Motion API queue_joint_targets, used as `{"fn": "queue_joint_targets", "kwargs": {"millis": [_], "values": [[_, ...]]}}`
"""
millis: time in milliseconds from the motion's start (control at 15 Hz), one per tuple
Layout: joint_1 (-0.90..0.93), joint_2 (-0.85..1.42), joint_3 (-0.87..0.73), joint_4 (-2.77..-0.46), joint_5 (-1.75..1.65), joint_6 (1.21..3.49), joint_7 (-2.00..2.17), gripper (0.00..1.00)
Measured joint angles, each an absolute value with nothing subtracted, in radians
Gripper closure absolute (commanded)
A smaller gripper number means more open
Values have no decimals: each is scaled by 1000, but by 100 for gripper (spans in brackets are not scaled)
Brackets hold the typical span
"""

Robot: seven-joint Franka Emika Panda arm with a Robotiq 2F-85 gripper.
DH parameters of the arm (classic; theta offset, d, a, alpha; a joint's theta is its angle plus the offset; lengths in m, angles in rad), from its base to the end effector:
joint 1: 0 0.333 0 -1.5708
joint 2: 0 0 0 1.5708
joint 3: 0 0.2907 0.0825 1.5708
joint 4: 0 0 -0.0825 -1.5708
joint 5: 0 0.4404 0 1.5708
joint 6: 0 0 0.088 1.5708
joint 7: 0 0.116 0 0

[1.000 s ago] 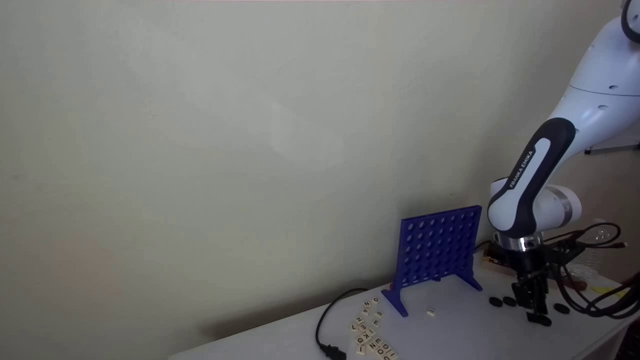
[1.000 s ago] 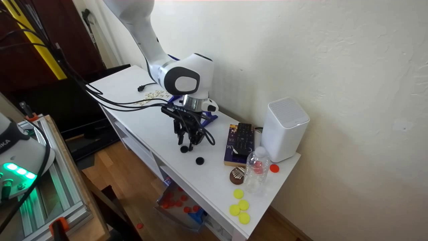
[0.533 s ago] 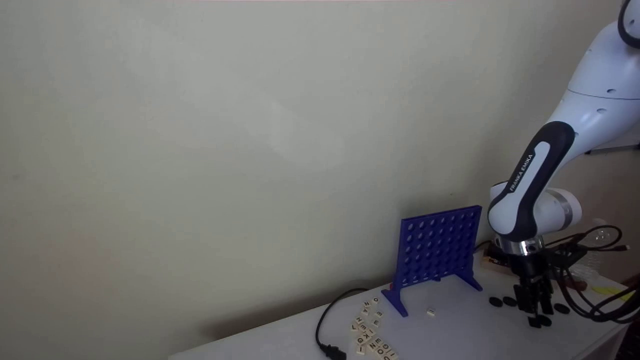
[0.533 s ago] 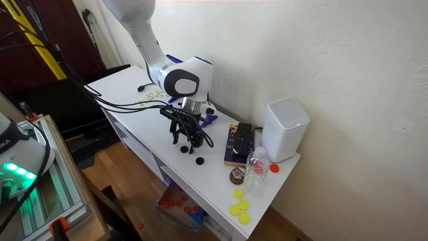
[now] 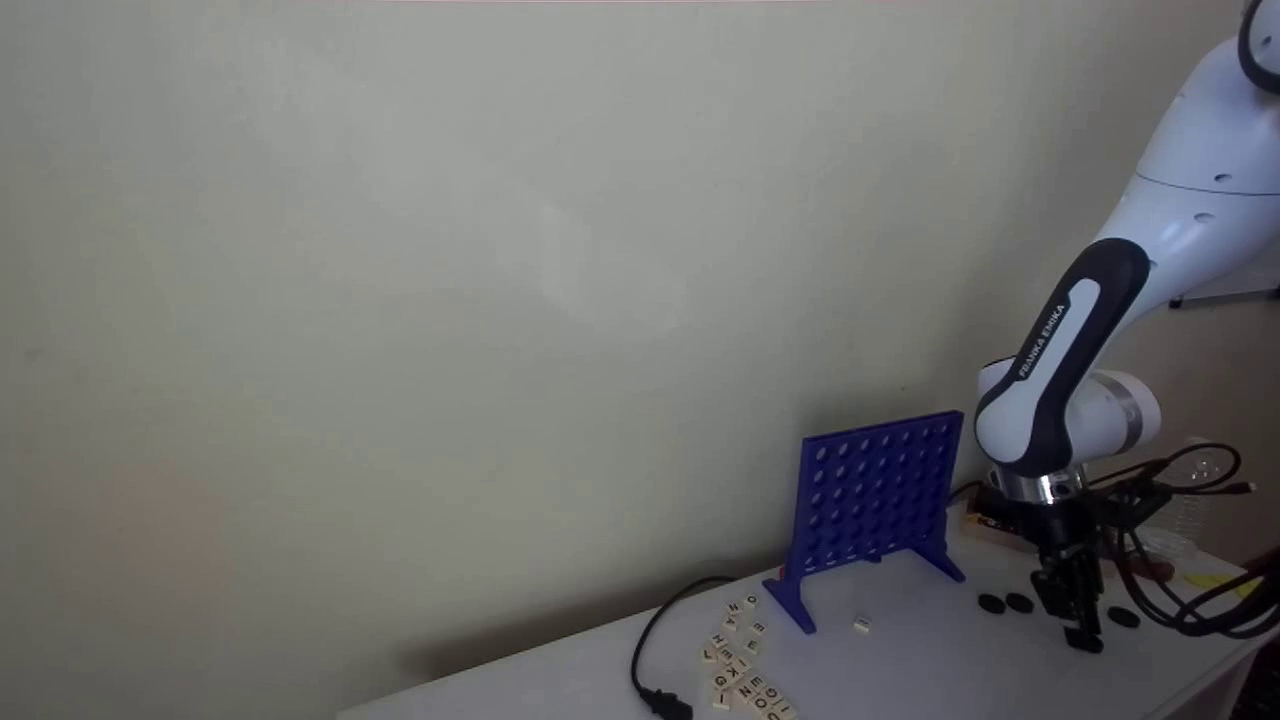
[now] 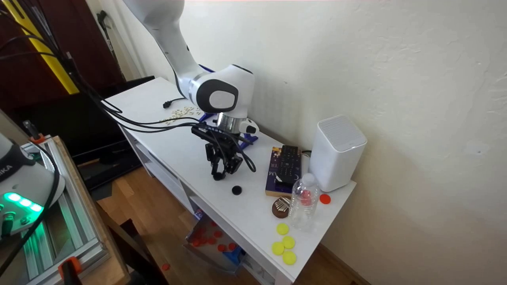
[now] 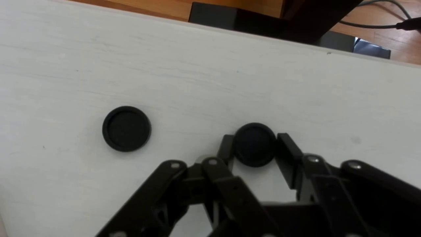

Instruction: Put one black chip on top of the blue gameboard.

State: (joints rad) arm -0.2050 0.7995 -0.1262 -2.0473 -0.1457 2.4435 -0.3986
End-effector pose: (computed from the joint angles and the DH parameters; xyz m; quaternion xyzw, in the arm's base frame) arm 0.4776 -0.1823 -0.0584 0.9707 0.1062 -0.2154 0.0063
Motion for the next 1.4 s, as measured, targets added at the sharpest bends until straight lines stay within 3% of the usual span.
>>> {"fn": "queue_joint_targets", "kwargs": {"millis": [600, 1133, 1400], "values": [[-221, 770, -121, -2059, -155, 2467, -410, 88], [-321, 508, -73, -2301, -149, 2768, -495, 88], [-450, 358, 40, -2470, -67, 2955, -588, 88]]}}
